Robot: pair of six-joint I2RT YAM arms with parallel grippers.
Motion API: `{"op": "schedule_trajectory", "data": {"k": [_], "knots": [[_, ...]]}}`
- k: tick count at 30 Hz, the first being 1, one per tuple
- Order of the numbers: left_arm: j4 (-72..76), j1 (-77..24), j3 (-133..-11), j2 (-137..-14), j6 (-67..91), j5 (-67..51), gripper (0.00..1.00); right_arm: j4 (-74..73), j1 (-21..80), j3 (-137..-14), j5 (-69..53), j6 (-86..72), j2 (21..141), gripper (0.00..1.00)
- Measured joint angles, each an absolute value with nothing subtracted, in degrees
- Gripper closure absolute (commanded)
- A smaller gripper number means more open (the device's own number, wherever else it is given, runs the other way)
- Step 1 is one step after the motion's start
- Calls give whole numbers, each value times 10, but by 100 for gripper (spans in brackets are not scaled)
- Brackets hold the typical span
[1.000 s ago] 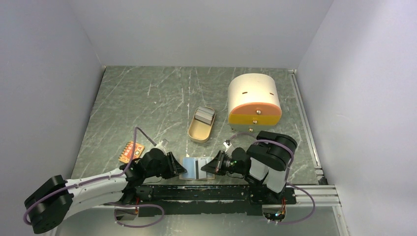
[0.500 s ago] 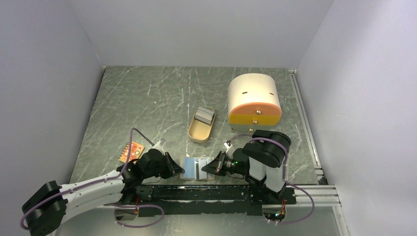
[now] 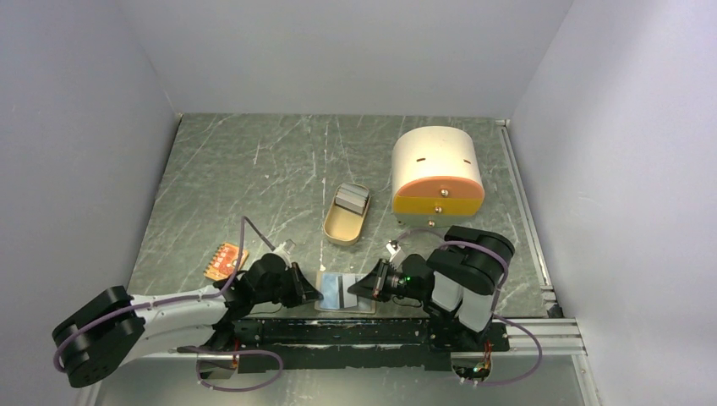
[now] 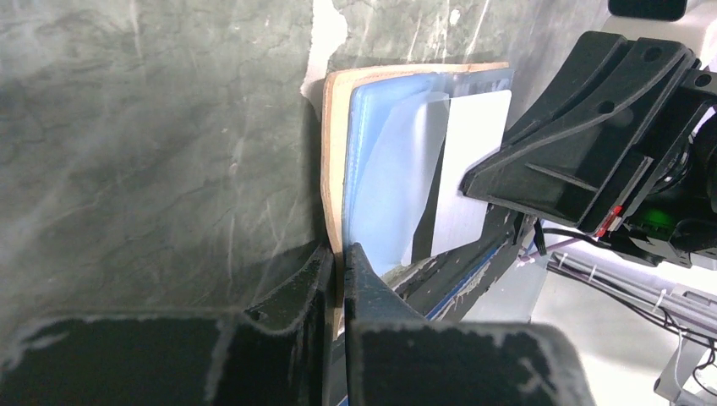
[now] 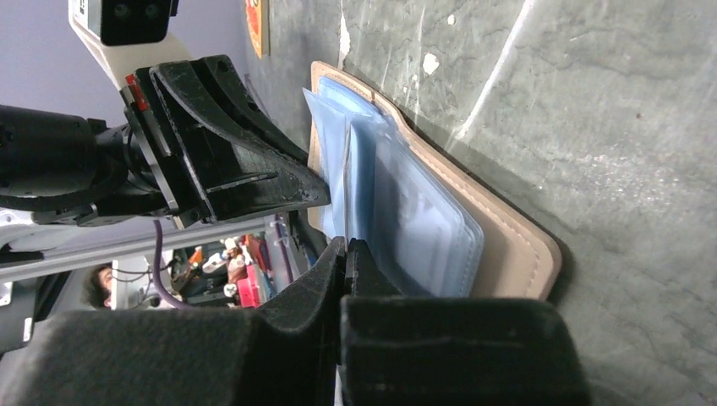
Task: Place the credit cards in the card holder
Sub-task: Insert the credit card into the card holder.
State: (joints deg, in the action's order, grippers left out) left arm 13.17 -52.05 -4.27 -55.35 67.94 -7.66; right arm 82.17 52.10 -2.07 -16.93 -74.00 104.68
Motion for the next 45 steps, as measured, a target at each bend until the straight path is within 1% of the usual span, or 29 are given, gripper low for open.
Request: {"op": "schedule_trajectory", "data": {"k": [6, 14, 20, 29, 34, 38, 45], "knots": [[157, -521, -44, -576, 672, -91, 91, 798, 520, -20, -165, -728, 1031, 100], [135, -521, -44, -538, 674, -90, 91, 844, 511, -7, -163, -719, 1058, 100], [131, -519, -44, -535, 674, -90, 91, 846, 509, -7, -162, -692, 1057, 100], [141, -518, -44, -565, 679, -91, 91, 753, 509, -17, -145, -639, 983, 100], [150, -518, -44, -572, 679, -93, 91, 733, 511, -24, -142, -629, 974, 100], [156, -518, -44, -578, 683, -94, 91, 752, 515, -20, -139, -641, 987, 100], [193, -518, -42, -608, 701, -102, 91, 848, 541, -10, -128, -695, 1064, 100]]}}
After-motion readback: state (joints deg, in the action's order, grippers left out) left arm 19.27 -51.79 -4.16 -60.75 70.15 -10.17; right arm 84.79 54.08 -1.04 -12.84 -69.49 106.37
